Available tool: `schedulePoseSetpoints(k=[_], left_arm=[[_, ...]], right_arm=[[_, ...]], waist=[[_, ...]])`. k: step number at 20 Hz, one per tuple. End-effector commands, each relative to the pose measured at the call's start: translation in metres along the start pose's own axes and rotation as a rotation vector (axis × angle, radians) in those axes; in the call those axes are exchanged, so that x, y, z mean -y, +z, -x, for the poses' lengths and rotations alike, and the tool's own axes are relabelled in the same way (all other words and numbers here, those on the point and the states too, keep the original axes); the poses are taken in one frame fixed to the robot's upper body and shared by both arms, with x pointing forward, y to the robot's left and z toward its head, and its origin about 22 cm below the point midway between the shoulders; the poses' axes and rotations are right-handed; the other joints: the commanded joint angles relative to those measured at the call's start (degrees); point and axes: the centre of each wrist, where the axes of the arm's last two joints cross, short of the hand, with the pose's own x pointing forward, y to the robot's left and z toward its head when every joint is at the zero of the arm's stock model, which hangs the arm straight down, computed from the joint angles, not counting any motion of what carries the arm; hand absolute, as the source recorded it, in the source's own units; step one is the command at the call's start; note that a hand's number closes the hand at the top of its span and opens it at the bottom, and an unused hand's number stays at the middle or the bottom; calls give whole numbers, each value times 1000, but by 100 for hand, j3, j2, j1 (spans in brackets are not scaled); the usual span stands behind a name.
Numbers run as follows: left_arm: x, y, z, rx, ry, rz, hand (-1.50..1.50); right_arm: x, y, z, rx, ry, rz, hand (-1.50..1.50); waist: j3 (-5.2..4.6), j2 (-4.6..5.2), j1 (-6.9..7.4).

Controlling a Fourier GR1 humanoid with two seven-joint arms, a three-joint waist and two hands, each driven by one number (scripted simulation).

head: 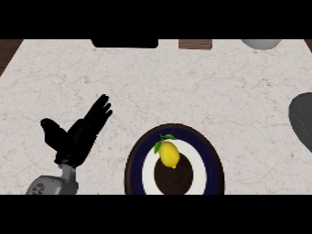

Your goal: Pick the tomato from the plate and place it in the pan

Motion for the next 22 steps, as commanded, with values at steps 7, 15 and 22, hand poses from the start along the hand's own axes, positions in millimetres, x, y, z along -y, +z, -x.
schedulePoseSetpoints(k=[7,15,22], left_arm=[[2,-5,-8,21,-8,32,0],[-3,10,-8,20,-1,41,0],[1,5,-6,13,22,2,0]], right_arm=[[10,-34,47,-172,116,-64,150],[9,-32,55,-197,34,-252,-150],[3,-27,53,-163,-384,-76,-150]], waist=[[4,87,160],[28,72,215],[37,35,24]])
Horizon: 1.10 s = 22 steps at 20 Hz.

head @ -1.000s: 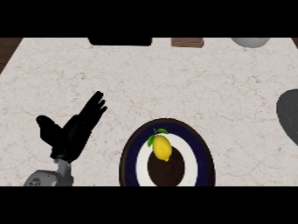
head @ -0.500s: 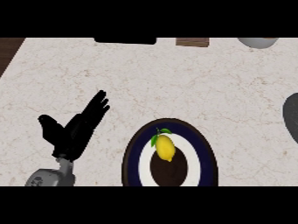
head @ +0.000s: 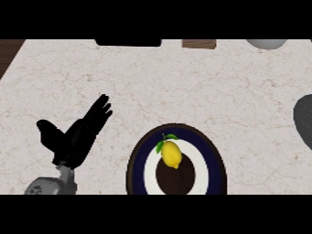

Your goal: Pick the tomato from the plate and place it in the pan

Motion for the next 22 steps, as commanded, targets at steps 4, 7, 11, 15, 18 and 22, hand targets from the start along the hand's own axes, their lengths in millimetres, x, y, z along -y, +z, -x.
schedulePoseSetpoints(k=[4,7,11,15,18,22], left_arm=[[-6,-1,-3,-7,2,-24,0],[4,-1,4,-26,8,-12,0],[-21,-2,-4,1,-8,-17,0],[-20,2,-4,-4,0,-22,0],[8,6,16,-35,15,-21,0],[2,9,4,-14,8,-33,0]], right_arm=[[37,-2,22,-44,-301,7,-150],[66,-6,31,-66,-383,-60,-150],[86,23,69,-58,-405,-157,-150],[129,35,90,-13,-462,-228,-150],[144,41,97,-5,-471,-254,-150],[150,44,101,-2,-482,-265,-150]], waist=[[-11,-9,-74],[-10,-14,-98],[-10,-15,-113],[-16,-52,-161],[-10,-48,-151],[-8,-53,-112]])
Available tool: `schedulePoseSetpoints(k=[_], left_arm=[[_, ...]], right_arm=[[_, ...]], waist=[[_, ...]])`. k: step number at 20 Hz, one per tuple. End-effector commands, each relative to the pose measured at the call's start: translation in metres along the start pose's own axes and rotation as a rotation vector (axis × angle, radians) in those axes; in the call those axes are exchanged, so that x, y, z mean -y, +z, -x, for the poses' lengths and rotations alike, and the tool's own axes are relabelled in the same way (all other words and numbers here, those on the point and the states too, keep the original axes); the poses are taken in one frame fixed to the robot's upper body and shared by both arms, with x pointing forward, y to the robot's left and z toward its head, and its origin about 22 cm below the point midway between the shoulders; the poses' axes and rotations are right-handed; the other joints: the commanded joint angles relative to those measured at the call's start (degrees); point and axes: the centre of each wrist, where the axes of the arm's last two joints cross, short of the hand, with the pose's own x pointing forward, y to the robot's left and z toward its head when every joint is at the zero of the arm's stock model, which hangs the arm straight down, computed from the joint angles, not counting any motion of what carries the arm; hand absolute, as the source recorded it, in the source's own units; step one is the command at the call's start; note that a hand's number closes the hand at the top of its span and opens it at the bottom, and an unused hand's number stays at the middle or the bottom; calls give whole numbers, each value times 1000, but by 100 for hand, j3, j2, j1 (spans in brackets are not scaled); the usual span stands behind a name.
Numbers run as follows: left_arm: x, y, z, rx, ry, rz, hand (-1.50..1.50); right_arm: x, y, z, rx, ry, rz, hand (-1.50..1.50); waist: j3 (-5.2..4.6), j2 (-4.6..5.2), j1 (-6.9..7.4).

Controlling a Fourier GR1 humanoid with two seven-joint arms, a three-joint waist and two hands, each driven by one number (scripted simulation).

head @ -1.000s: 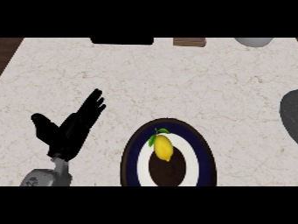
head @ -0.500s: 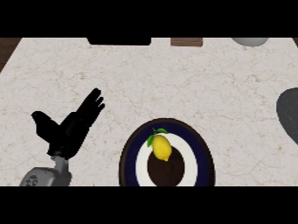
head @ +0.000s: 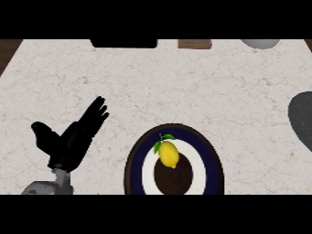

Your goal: Pick the tomato from the plate and place it in the pan

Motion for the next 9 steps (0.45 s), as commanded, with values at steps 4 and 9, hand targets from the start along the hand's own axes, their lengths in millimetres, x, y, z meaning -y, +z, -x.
schedulePoseSetpoints(k=[4,9], left_arm=[[-2,6,12,7,0,-2,0],[6,-5,-1,5,-6,-8,0]], right_arm=[[31,20,-1,27,-26,-75,-150],[24,26,8,44,-12,-91,-150]], waist=[[-7,-16,-23],[-2,-16,-36]])
